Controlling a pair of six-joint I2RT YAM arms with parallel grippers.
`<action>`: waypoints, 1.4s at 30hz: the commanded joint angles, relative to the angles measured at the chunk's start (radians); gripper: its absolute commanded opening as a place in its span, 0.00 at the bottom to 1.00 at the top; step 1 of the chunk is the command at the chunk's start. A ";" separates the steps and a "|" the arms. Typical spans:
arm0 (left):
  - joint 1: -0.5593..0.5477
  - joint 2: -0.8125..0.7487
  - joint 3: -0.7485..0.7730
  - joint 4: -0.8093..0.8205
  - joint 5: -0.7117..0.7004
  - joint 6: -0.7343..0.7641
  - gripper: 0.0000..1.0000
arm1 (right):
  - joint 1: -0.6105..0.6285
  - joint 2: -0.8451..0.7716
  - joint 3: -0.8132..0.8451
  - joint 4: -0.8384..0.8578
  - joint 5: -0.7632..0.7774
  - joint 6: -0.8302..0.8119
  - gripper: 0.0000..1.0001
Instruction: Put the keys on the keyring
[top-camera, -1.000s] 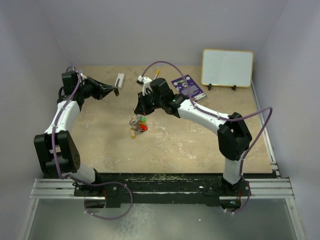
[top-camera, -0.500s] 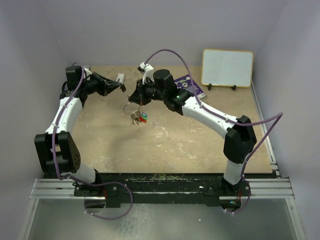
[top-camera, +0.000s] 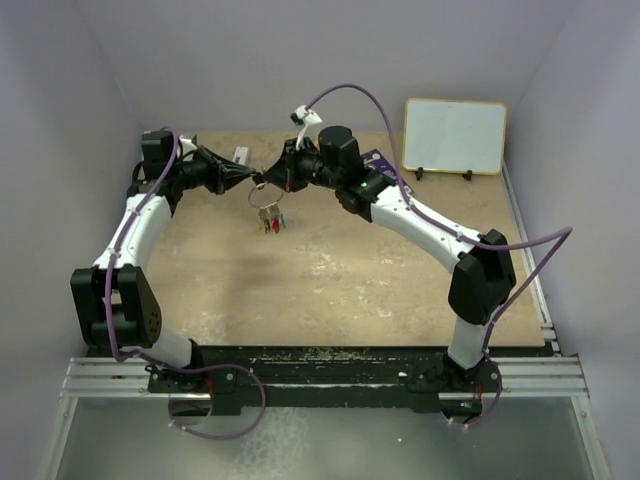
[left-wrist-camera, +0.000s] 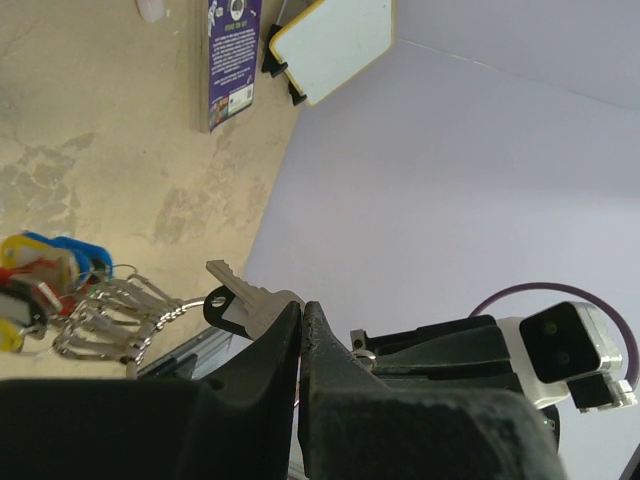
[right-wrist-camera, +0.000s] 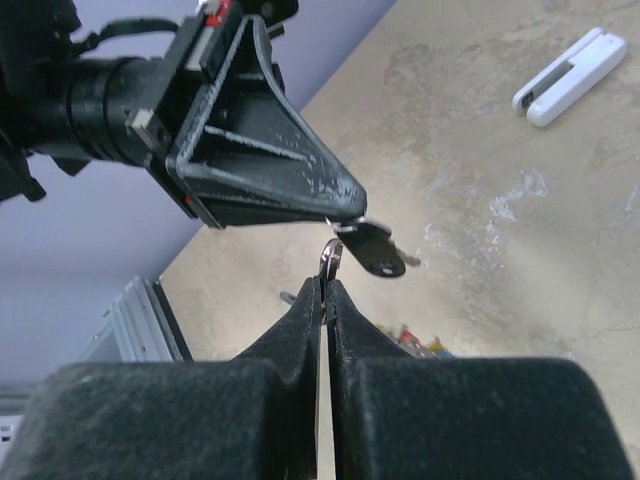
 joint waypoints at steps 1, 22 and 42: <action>-0.016 -0.053 0.022 0.044 0.032 -0.034 0.04 | -0.007 -0.035 0.077 0.126 -0.006 0.031 0.00; -0.036 -0.057 0.074 0.057 0.048 -0.094 0.04 | -0.008 -0.012 0.060 0.178 -0.049 0.051 0.00; -0.049 -0.059 0.115 0.038 0.045 -0.106 0.04 | -0.008 0.003 0.050 0.175 -0.039 0.054 0.00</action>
